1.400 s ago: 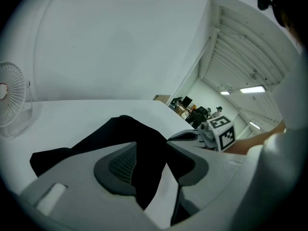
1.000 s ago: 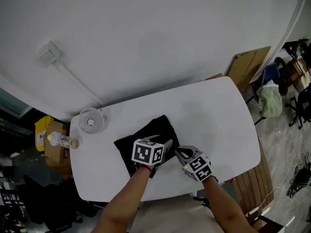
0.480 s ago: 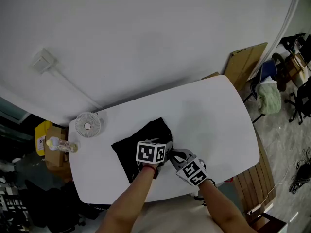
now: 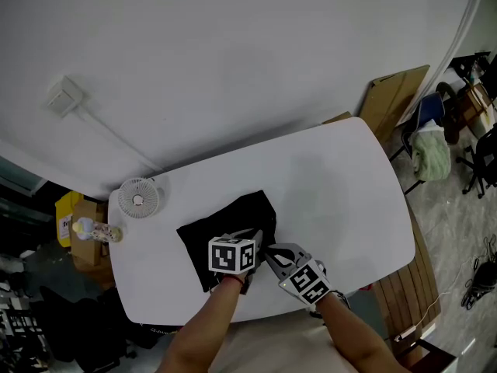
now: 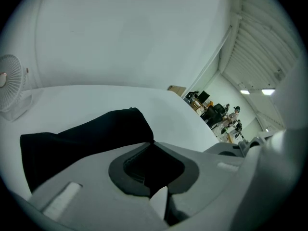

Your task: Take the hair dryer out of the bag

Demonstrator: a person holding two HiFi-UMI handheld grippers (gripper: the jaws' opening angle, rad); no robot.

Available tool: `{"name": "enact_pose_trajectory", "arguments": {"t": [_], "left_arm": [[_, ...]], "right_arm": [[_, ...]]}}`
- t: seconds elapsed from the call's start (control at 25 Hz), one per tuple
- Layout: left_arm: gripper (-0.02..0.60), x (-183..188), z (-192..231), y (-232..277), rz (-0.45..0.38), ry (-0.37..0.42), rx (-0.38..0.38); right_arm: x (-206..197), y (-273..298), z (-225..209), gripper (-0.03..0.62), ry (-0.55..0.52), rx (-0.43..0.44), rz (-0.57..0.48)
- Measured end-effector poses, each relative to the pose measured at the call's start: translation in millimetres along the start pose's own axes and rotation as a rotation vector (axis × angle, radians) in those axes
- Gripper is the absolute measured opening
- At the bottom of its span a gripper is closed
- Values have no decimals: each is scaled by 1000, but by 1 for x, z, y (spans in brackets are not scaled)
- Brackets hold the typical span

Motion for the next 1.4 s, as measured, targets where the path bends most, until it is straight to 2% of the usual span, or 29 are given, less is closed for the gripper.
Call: {"name": "enact_pose_trajectory", "arguments": {"t": [0.12, 0.44, 0.68, 0.76, 0.8, 0.88, 1.0, 1.24, 1.4], "left_arm": [[26, -8, 1, -7, -29, -23, 1], [26, -30, -5, -16, -32, -37, -14], [26, -37, -8, -20, -54, -39, -11], [26, -36, -7, -21, -62, -43, -11], [26, -35, -6, -21, -64, -43, -11], [26, -34, -4, -21, -67, -43, -11], [26, -34, -3, -22, -68, -47, -12], [26, -34, -5, -23, -68, -55, -16], [26, -36, -5, -23, -68, -62, -18]], "right_arm": [[-3, -2, 7, 23, 20, 19, -10], [-14, -5, 32, 23, 40, 93, 0], [-15, -18, 28, 27, 93, 164, -35], [-11, -30, 15, 130, 124, 172, -73], [-8, -36, 6, 143, 124, 159, -87], [-4, -43, -14, 141, 85, 116, -81], [0, -35, -39, 133, -22, 92, -2], [-2, 7, -50, 138, -281, 223, 205], [-13, 29, -47, 160, -391, 293, 319]]}}
Point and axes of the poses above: the fingertips, and each gripper's own axes: y forward along the fingers, z to its left, x out of its top, the point moved 9 cm from there along -y, backward along the fingers, and after that the axes turned 2 degrees about -y, right-handed, at the moved point
